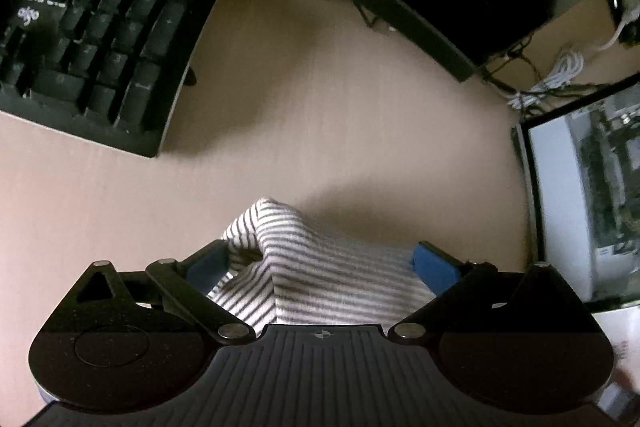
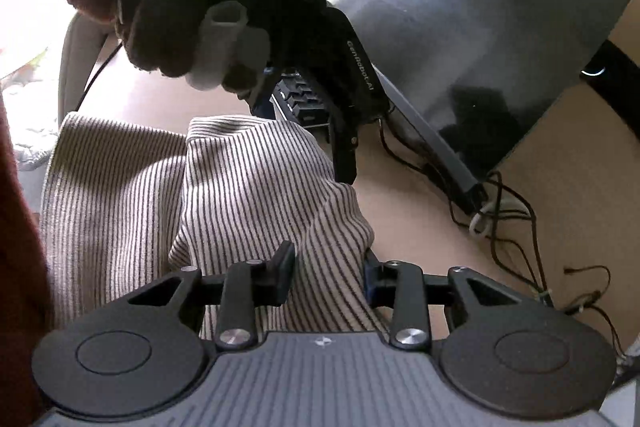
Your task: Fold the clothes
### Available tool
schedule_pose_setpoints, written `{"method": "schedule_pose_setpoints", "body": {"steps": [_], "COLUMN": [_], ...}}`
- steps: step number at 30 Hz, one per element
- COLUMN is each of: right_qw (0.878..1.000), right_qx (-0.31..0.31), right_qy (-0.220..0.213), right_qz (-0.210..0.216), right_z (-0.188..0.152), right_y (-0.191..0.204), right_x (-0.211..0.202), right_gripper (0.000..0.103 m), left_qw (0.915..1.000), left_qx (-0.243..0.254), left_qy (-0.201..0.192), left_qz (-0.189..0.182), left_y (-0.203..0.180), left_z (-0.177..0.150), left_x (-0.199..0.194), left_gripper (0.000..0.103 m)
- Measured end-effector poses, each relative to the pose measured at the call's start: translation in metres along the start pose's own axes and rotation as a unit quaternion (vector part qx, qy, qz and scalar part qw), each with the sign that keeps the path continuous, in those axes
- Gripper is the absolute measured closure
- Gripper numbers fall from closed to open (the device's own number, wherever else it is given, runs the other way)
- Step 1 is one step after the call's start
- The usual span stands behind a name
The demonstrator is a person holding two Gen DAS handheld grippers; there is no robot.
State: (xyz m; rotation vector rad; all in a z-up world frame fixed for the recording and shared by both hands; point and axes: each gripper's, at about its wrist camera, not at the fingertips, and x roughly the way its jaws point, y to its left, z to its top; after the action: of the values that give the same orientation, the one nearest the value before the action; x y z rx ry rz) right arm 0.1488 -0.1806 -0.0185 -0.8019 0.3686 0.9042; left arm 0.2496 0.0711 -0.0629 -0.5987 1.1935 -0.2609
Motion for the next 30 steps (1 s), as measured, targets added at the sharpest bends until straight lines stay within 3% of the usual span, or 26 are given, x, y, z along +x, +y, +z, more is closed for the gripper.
{"method": "schedule_pose_setpoints", "body": {"steps": [3,8,11,12,13,15,17,18,20,22,24,25,26,30], "right_qw": [1.0,1.0,0.999,1.0,1.0,0.999,0.989,0.981,0.948,0.898,0.84,0.818,0.803,0.785], "right_qx": [-0.013,-0.024,-0.028,-0.022,-0.009,0.045,0.141,0.189,0.314,0.434,0.538,0.57,0.59,0.605], "right_qy": [-0.003,-0.008,-0.004,0.001,0.008,0.028,0.041,0.045,0.054,0.065,0.072,0.075,0.083,0.133], "right_qz": [-0.01,-0.017,-0.018,-0.018,-0.018,-0.007,0.012,0.016,0.003,-0.014,-0.006,-0.001,0.003,0.016], "right_z": [0.002,0.007,0.008,0.007,0.007,0.007,0.003,0.0,-0.015,-0.036,-0.064,-0.076,-0.085,-0.106], "right_y": [0.009,0.024,0.029,0.03,0.027,0.012,-0.015,-0.03,-0.068,-0.103,-0.127,-0.132,-0.135,-0.127], "right_x": [-0.012,-0.017,-0.015,-0.014,-0.013,-0.016,-0.026,-0.032,-0.047,-0.061,-0.069,-0.07,-0.068,-0.037], "right_gripper": [0.071,0.071,0.071,0.071,0.07,0.067,0.055,0.047,0.04,0.038,0.034,0.034,0.033,0.032], "left_qw": [0.9999,0.9982,0.9972,0.9958,0.9934,0.9875,0.9844,0.9837,0.9828,0.9835,0.9837,0.9839,0.9841,0.9855], "left_qx": [0.005,0.031,0.051,0.069,0.092,0.131,0.15,0.155,0.16,0.158,0.158,0.157,0.157,0.152], "left_qy": [0.013,0.039,0.028,0.02,0.013,-0.001,-0.014,-0.02,-0.031,-0.038,-0.043,-0.044,-0.044,-0.037], "left_qz": [0.0,0.034,0.047,0.055,0.068,0.088,0.09,0.089,0.086,0.079,0.075,0.072,0.07,0.066], "left_y": [-0.004,-0.021,-0.029,-0.033,-0.037,-0.043,-0.045,-0.043,-0.04,-0.035,-0.033,-0.033,-0.034,-0.036], "left_z": [0.003,0.0,-0.007,-0.013,-0.019,-0.031,-0.042,-0.047,-0.057,-0.061,-0.065,-0.065,-0.065,-0.065], "left_x": [0.0,0.012,0.011,0.009,0.007,0.002,-0.003,-0.006,-0.012,-0.018,-0.02,-0.02,-0.02,-0.013], "left_gripper": [0.002,0.002,0.003,0.009,0.027,0.035,0.04,0.041,0.042,0.043,0.043,0.043,0.043,0.043]}}
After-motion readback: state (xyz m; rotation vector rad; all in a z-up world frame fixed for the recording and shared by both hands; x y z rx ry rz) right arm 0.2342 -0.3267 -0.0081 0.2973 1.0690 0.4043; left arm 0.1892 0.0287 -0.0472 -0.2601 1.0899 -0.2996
